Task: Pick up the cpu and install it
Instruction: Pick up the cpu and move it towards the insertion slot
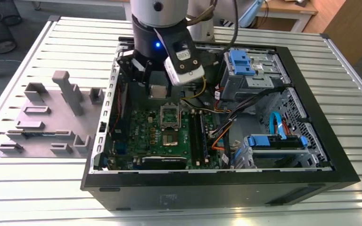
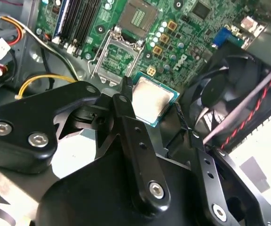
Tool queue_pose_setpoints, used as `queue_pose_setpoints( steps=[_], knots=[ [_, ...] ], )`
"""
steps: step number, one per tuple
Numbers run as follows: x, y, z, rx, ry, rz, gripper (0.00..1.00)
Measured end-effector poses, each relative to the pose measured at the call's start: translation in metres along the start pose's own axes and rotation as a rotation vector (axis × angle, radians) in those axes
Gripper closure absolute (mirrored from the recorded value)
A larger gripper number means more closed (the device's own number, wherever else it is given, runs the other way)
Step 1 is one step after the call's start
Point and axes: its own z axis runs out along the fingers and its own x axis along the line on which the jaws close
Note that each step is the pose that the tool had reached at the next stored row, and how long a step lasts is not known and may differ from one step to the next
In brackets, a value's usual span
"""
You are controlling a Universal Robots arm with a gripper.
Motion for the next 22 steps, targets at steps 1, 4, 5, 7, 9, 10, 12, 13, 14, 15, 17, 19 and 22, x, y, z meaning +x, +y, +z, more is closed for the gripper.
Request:
queue_pose_setpoints(
  steps=[1, 4, 5, 7, 9, 10, 12, 13, 14, 15, 17, 19, 22],
  knots=[
    [-0.0009, -0.0013, 0.0016, -0.0006, -0.0001, 0.0, 0.53],
    [-0.005, -0.0037, 0.0053, -0.0011, 0.0, 0.0, 0.53],
    [-0.0068, -0.004, 0.0063, -0.001, 0.0, 0.0, 0.53],
    [-0.0102, -0.0046, 0.0082, -0.001, 0.0001, 0.0, 0.53],
    [-0.0143, -0.0049, 0.0102, -0.0007, 0.0002, 0.0, 0.53],
    [-0.0159, -0.0052, 0.0114, -0.0011, 0.0001, 0.0, 0.53],
    [-0.0175, -0.0061, 0.0137, -0.0011, 0.0001, -0.001, 0.53],
    [-0.0179, -0.0068, 0.0149, -0.0012, 0.0001, -0.001, 0.53],
    [-0.0181, -0.0075, 0.0163, -0.0012, 0.0002, -0.001, 0.53],
    [-0.0182, -0.0087, 0.018, -0.0014, 0.0001, -0.001, 0.53],
    [-0.0184, -0.0108, 0.0213, -0.0014, 0.0002, -0.001, 0.53],
    [-0.0184, -0.0125, 0.0239, -0.0016, 0.0, -0.001, 0.53],
    [-0.0184, -0.0131, 0.0254, -0.0015, -0.0005, -0.001, 0.53]
  ],
)
